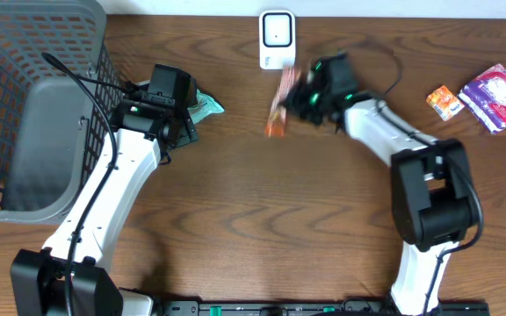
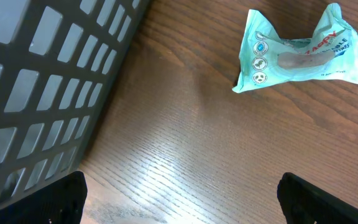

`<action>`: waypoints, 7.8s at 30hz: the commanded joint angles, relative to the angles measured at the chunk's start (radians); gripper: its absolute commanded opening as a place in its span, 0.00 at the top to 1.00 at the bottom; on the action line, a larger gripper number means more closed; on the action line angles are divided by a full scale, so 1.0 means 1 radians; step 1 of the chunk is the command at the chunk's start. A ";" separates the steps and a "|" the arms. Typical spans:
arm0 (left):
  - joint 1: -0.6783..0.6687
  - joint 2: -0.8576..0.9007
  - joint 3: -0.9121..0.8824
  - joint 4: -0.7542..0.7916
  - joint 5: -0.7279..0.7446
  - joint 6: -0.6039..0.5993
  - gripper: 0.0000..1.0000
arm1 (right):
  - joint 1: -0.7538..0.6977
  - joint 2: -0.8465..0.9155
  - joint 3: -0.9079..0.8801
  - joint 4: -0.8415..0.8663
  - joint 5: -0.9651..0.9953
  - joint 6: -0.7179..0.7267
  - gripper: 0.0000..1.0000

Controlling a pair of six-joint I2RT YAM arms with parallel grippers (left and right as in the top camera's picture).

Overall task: Scan the item barcode
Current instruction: 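Hold the orange bar up to the scanner with the right gripper, then carry the orange bar right and drop it by the other packs, then grasp the green wipes pack with the left gripper, then carry the green wipes pack right and release it mid-table, then reach the right gripper to the green wipes pack and grasp it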

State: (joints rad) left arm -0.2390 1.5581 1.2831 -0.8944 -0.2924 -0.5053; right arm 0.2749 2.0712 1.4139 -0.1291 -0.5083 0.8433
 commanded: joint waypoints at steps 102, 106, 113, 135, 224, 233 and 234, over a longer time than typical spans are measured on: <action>-0.026 0.318 -0.014 0.511 0.166 0.730 0.01 | -0.653 -0.141 0.514 -0.964 0.047 -0.620 0.01; -0.026 0.364 -0.014 0.560 0.024 0.738 0.02 | -0.653 -0.141 0.514 -0.964 0.047 -0.620 0.01; -0.025 0.456 -0.015 0.566 0.045 0.755 0.13 | -0.653 -0.141 0.514 -0.964 0.047 -0.620 0.01; -0.280 0.187 -0.015 0.429 0.338 0.475 0.93 | -0.653 -0.141 0.514 -0.964 0.047 -0.620 0.01; 0.109 0.174 -0.016 0.114 0.172 0.211 0.02 | 0.347 -0.138 -0.092 -0.476 0.622 -0.167 0.27; 0.109 0.174 -0.016 0.114 0.172 0.212 0.02 | 0.349 -0.138 -0.220 -0.301 0.577 -0.167 0.36; 0.109 0.174 -0.016 0.114 0.172 0.211 0.02 | 0.349 -0.138 -0.226 -0.296 0.577 -0.168 0.38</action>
State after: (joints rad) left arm -0.1326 1.7336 1.2671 -0.7780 -0.1116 -0.2886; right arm 0.6159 1.9430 1.2152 -0.4416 0.0620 0.6582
